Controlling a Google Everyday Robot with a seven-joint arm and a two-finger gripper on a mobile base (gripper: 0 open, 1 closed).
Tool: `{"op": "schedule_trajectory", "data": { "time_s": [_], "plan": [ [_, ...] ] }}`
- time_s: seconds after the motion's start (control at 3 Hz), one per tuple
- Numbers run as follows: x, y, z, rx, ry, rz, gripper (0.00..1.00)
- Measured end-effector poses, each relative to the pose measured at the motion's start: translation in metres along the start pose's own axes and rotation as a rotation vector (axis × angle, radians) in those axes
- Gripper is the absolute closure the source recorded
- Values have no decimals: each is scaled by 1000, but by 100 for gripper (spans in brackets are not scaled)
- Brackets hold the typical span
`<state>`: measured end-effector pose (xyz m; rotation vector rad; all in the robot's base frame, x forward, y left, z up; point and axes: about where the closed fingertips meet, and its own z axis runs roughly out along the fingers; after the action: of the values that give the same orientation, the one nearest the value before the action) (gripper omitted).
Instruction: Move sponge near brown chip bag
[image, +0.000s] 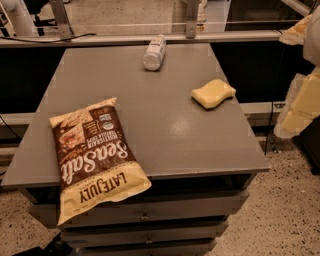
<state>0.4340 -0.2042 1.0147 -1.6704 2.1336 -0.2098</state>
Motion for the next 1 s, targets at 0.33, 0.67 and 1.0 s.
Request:
{"op": "schedule_trajectory", "data": {
  "time_s": [0.33,0.67,1.0],
  "plan": [
    [0,0,0,0,0,0,0],
    [-10,-8,18,13,-56,36,0],
    [-34,-33,67,23,-168,109,0]
  ]
}}
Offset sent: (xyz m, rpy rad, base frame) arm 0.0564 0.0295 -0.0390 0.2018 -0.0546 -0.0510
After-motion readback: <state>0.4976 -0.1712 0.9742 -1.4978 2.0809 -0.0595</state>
